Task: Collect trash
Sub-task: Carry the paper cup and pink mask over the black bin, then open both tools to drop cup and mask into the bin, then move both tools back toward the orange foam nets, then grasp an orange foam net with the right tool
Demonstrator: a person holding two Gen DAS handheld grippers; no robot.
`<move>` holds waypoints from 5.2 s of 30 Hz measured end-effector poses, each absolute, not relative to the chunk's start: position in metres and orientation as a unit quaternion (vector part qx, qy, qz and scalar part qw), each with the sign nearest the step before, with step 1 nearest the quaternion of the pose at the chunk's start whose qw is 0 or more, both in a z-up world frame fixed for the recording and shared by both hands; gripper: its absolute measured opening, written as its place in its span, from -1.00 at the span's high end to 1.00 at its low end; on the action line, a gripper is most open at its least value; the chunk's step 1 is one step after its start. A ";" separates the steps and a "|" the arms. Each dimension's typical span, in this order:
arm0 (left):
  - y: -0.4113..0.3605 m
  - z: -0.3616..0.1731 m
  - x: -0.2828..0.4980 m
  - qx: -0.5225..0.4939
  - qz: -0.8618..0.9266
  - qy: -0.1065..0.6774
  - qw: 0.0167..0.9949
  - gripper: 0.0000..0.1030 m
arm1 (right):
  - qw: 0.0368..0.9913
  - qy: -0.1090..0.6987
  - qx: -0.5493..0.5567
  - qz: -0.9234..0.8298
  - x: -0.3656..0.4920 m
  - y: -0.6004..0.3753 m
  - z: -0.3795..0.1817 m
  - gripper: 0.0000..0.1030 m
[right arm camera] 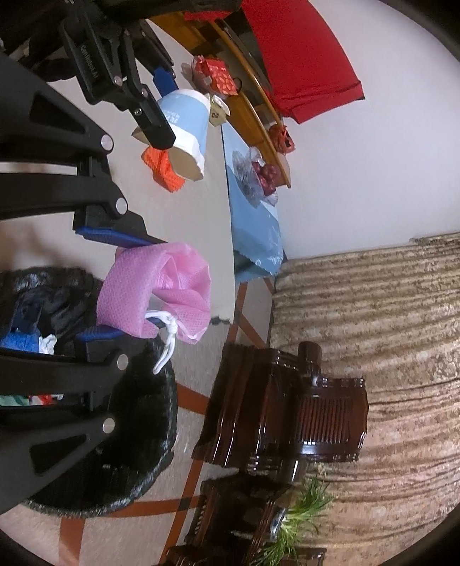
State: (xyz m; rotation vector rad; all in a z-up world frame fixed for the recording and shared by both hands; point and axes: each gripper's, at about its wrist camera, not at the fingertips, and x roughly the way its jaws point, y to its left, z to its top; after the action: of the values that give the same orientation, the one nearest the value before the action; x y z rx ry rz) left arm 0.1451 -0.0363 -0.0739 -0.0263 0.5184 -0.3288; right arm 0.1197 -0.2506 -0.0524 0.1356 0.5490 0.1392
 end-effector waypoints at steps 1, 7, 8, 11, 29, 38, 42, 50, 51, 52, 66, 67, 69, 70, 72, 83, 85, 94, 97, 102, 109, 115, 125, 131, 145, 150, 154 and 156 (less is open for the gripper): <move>-0.040 -0.074 0.145 -0.012 -0.165 0.255 0.953 -0.45 | 0.958 0.270 0.067 0.066 0.117 -0.254 -0.053 0.29; -0.068 -0.074 0.142 -0.005 -0.193 0.252 0.948 -0.45 | 0.960 0.267 0.071 0.043 0.103 -0.278 -0.053 0.29; -0.073 -0.075 0.142 -0.004 -0.197 0.252 0.947 -0.45 | 0.960 0.267 0.072 0.038 0.101 -0.282 -0.053 0.29; -0.084 -0.075 0.142 -0.001 -0.209 0.251 0.945 -0.45 | 0.960 0.267 0.074 0.027 0.096 -0.293 -0.053 0.29; -0.154 -0.093 0.136 0.028 -0.275 0.255 0.927 -0.45 | 0.956 0.281 0.082 -0.037 0.063 -0.362 -0.068 0.29; -0.179 -0.109 0.138 0.037 -0.286 0.266 0.920 -0.46 | 0.951 0.292 0.086 -0.048 0.061 -0.382 -0.081 0.23; -0.189 -0.118 0.142 0.037 -0.287 0.276 0.916 -0.46 | 0.950 0.298 0.087 -0.048 0.061 -0.390 -0.088 0.23; -0.202 -0.136 0.152 0.042 -0.293 0.298 0.908 -0.46 | 0.943 0.317 0.092 -0.051 0.069 -0.398 -0.108 0.24; -0.203 -0.137 0.153 0.041 -0.293 0.299 0.907 -0.47 | 0.941 0.321 0.092 -0.051 0.072 -0.399 -0.111 0.24; -0.203 -0.138 0.155 0.040 -0.294 0.302 0.906 -0.47 | 0.941 0.323 0.092 -0.050 0.073 -0.399 -0.114 0.23; -0.181 -0.146 0.171 0.013 -0.290 0.324 0.900 -0.73 | 0.930 0.354 0.080 -0.058 0.081 -0.400 -0.148 -0.86; -0.175 -0.143 0.171 0.011 -0.285 0.320 0.903 -0.73 | 0.932 0.350 0.084 -0.053 0.079 -0.399 -0.144 -0.86; -0.163 -0.136 0.170 0.006 -0.277 0.313 0.909 -0.73 | 0.935 0.341 0.086 -0.049 0.075 -0.395 -0.136 -0.86; -0.155 -0.129 0.168 0.003 -0.270 0.304 0.914 -0.74 | 0.938 0.333 0.087 -0.046 0.072 -0.392 -0.129 -0.86; -0.139 -0.118 0.164 0.004 -0.257 0.287 0.923 -0.75 | 0.943 0.317 0.089 -0.040 0.068 -0.385 -0.116 -0.88; -0.032 -0.077 0.151 -0.007 -0.158 0.242 0.957 -0.78 | 0.959 0.273 0.073 0.018 0.094 -0.311 -0.074 -0.88; -0.012 -0.076 0.152 -0.007 -0.138 0.242 0.961 -0.78 | 0.958 0.275 0.073 0.029 0.104 -0.296 -0.074 -0.88; 0.075 -0.077 0.159 -0.001 -0.060 0.249 0.967 -0.78 | 0.957 0.272 0.054 0.086 0.142 -0.214 -0.079 -0.88; 0.095 -0.080 0.164 0.001 -0.045 0.255 0.966 -0.78 | 0.956 0.272 0.051 0.099 0.153 -0.194 -0.082 -0.88; 0.122 -0.093 0.179 -0.004 -0.021 0.265 0.964 -0.78 | 0.952 0.281 0.044 0.115 0.180 -0.159 -0.092 -0.88; 0.148 -0.122 0.206 -0.014 -0.003 0.287 0.958 -0.78 | 0.945 0.301 0.039 0.123 0.210 -0.128 -0.114 -0.88; 0.166 -0.146 0.230 -0.028 -0.002 0.305 0.952 -0.78 | 0.939 0.318 0.037 0.130 0.236 -0.108 -0.128 -0.88; 0.195 -0.173 0.257 -0.032 0.017 0.325 0.945 -0.78 | 0.928 0.338 0.019 0.154 0.281 -0.065 -0.148 -0.88; 0.207 -0.183 0.272 -0.040 0.025 0.334 0.941 -0.78 | 0.924 0.342 0.013 0.169 0.301 -0.043 -0.154 -0.88; 0.220 -0.196 0.292 -0.061 0.026 0.351 0.934 -0.78 | 0.899 0.383 -0.005 0.210 0.328 -0.009 -0.186 -0.82; 0.225 -0.198 0.294 -0.071 0.027 0.356 0.931 -0.78 | 0.890 0.385 0.010 0.243 0.327 -0.007 -0.186 -0.36; 0.223 -0.200 0.296 -0.068 0.024 0.363 0.929 -0.78 | 0.883 0.378 0.022 0.276 0.323 -0.004 -0.183 0.23; 0.221 -0.200 0.297 -0.064 0.022 0.366 0.928 -0.78 | 0.882 0.373 0.018 0.287 0.321 -0.001 -0.182 0.44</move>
State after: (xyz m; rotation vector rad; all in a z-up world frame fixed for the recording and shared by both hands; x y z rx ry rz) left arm 0.2970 0.2208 -0.1999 -0.1318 0.7491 0.0454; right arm 0.3205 -0.0013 -0.1823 0.0375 0.7771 0.5967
